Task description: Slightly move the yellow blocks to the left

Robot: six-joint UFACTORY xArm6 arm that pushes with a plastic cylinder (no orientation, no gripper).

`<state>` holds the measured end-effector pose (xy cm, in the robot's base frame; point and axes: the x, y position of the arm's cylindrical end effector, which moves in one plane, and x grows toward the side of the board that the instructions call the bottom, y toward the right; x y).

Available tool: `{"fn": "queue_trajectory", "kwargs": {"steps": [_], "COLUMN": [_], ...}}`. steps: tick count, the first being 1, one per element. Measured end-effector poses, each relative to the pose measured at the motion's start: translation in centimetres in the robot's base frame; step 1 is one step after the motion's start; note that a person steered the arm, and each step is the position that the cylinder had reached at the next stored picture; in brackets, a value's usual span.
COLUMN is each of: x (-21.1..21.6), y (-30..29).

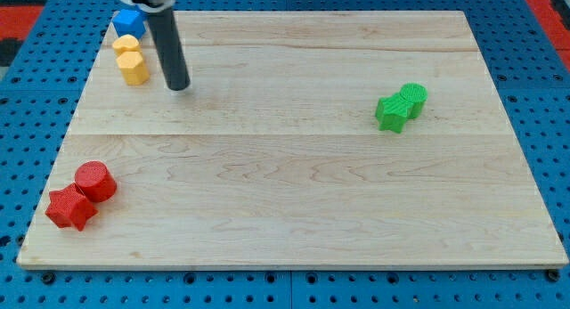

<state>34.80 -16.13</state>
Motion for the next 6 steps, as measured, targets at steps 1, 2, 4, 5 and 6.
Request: {"fn": "queue_trajectory", "kwargs": {"steps": [1,2,4,5,6], "x": [-1.2,-1.5,-1.5,-1.7,-4.0], "y": [-0.3,-2.1,-6.9,-5.4,-4.7]}}
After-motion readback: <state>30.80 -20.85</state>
